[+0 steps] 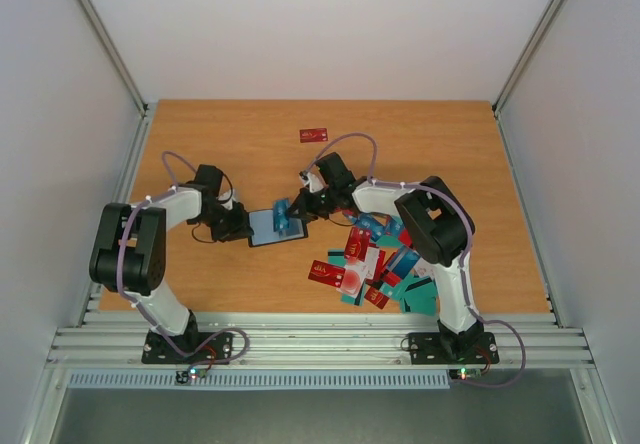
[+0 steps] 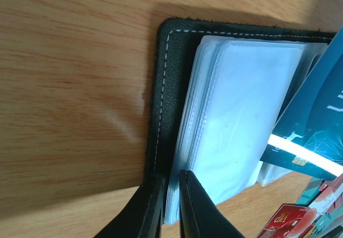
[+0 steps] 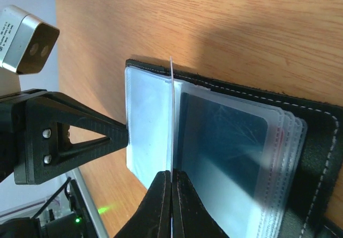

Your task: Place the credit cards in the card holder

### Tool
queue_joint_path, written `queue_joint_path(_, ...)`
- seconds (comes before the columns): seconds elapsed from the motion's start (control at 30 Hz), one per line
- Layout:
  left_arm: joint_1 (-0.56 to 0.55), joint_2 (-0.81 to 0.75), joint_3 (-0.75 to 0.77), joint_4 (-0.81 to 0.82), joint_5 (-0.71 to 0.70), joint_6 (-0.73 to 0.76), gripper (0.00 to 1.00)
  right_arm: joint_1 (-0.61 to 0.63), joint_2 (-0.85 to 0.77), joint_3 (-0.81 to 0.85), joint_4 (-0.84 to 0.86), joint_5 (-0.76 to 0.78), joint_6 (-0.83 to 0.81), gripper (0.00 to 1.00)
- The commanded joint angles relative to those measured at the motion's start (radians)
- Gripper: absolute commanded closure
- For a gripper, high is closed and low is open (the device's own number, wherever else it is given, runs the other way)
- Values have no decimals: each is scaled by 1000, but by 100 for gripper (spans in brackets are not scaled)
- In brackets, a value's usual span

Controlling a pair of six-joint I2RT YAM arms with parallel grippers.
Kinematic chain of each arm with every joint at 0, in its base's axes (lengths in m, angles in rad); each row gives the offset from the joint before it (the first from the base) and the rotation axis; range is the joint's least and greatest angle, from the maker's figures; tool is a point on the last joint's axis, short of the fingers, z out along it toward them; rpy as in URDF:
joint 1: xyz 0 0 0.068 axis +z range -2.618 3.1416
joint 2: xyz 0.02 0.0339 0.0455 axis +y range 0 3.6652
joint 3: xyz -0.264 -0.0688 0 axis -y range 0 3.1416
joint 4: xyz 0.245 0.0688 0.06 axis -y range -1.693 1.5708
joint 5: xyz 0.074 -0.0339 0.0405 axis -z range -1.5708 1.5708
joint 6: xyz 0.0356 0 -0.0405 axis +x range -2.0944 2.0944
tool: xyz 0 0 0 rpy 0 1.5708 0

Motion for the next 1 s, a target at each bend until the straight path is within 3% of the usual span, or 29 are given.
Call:
queue_joint_path(0.0, 0, 40, 8, 26, -13, 21, 88, 13, 31, -10, 37, -39, 32, 99)
queue_joint_path(0.5, 0, 41, 6, 26, -13, 22, 88, 18, 39, -36, 77, -114, 91, 99)
queue_joint_path(0.97, 0, 49, 10, 26, -6, 28, 88, 20, 83, 9, 15, -168, 141, 99)
